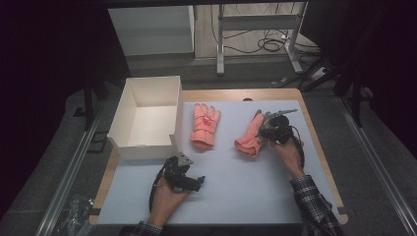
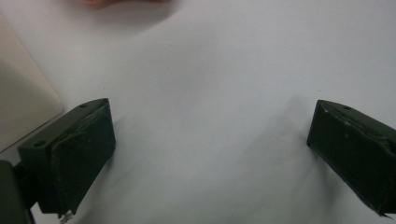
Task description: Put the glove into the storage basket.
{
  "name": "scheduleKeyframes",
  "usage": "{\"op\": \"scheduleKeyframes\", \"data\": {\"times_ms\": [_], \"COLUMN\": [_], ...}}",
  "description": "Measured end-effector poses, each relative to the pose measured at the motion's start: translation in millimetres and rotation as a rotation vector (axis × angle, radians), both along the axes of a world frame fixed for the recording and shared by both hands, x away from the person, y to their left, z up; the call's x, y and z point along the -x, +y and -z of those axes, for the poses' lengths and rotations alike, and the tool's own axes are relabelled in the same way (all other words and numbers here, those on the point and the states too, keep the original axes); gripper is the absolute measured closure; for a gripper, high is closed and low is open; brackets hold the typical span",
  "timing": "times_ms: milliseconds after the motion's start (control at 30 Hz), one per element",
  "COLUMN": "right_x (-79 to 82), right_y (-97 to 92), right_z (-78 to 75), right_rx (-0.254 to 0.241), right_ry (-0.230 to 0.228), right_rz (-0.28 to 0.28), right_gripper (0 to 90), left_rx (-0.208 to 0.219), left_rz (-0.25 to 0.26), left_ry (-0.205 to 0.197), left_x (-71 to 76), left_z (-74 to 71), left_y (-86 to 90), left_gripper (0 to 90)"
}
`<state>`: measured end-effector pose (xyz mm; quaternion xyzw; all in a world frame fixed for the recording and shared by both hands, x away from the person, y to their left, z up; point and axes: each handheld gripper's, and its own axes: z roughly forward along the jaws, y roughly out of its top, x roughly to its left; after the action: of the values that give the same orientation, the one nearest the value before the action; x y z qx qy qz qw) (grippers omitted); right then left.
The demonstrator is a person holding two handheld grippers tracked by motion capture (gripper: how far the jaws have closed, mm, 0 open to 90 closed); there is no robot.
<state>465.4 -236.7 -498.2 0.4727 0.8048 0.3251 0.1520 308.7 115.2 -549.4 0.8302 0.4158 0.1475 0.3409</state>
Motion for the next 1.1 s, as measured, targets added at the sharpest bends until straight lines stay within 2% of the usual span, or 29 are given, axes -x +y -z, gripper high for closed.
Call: {"op": "scheduleKeyframes", "data": {"times_ms": [33, 100, 367, 533, 667, 933, 1100], "right_x": [-0.6, 0.4, 12.0, 23.8, 37.7, 62.5, 78.9], "right_y": [-2.9, -5.5, -9.0, -10.2, -6.7, 2.8, 11.0], "right_z": [-3.1, -7.3, -24.1, -37.7, -46.4, -51.5, -42.8], "right_rx": [-0.034, -0.050, -0.066, -0.110, -0.134, -0.159, -0.158], "right_ry": [0.015, 0.021, -0.013, -0.014, -0.005, 0.011, 0.037], "right_rz": [-0.006, -0.015, -0.075, -0.135, -0.213, -0.323, -0.384], "right_gripper": [86.5, 86.5, 86.5, 86.5, 86.4, 86.4, 86.3], "left_rx": [0.000, 0.000, -0.002, 0.000, 0.000, -0.001, 0.001], "left_rz": [0.000, 0.000, 0.001, 0.001, 0.000, 0.001, 0.000], "left_ry": [0.000, 0.000, 0.000, 0.001, 0.001, 0.000, 0.001], "left_x": [0.0, 0.0, 0.0, 0.0, 0.1, -0.1, 0.1], "left_z": [0.0, 0.0, -0.1, 0.0, 0.0, 0.0, 0.1], "left_y": [0.0, 0.0, 0.1, 0.0, 0.0, 0.1, -0.1], "left_gripper": [1.0, 1.0, 1.0, 1.0, 1.0, 1.0, 1.0]}}
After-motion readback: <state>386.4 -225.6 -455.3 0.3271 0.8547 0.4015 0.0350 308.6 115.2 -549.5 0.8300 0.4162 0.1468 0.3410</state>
